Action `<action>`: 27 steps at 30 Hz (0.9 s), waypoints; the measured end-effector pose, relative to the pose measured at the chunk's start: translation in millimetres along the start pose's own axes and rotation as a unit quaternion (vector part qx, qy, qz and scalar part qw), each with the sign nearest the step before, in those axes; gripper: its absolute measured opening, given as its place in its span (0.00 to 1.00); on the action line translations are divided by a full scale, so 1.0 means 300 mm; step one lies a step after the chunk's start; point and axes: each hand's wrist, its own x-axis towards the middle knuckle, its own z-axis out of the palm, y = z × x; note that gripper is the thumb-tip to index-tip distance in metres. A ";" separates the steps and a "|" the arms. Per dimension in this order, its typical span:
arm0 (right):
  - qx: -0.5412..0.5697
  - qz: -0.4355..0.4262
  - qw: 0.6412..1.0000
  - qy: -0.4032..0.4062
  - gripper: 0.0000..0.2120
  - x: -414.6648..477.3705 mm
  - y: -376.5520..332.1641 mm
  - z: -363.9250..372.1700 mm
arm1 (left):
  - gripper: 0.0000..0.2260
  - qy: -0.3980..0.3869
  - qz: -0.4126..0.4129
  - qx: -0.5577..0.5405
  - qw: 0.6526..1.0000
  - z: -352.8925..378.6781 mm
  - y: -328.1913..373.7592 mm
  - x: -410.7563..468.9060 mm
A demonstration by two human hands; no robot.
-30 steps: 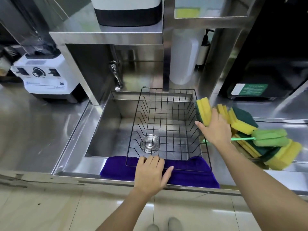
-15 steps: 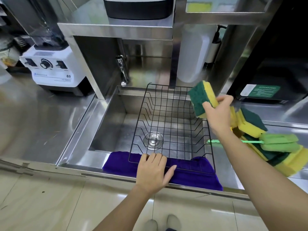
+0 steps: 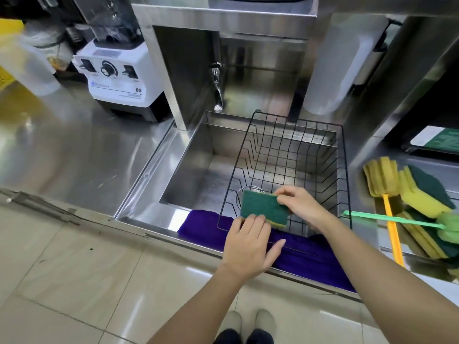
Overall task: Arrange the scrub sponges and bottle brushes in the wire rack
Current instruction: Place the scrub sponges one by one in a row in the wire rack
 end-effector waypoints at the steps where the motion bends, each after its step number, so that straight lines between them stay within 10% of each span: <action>1: -0.027 0.000 0.999 -0.022 0.07 0.001 0.005 0.012 | 0.22 0.000 -0.001 0.000 1.000 0.001 -0.001 -0.002; 20: -0.356 -0.080 0.930 -0.039 0.20 -0.049 0.019 -0.019 | 0.24 -0.053 0.051 0.002 0.997 0.004 0.059 0.023; 27: -0.306 -0.120 0.938 0.105 0.13 -0.153 0.031 -0.243 | 0.23 -0.101 0.127 -0.003 0.987 0.047 0.233 0.113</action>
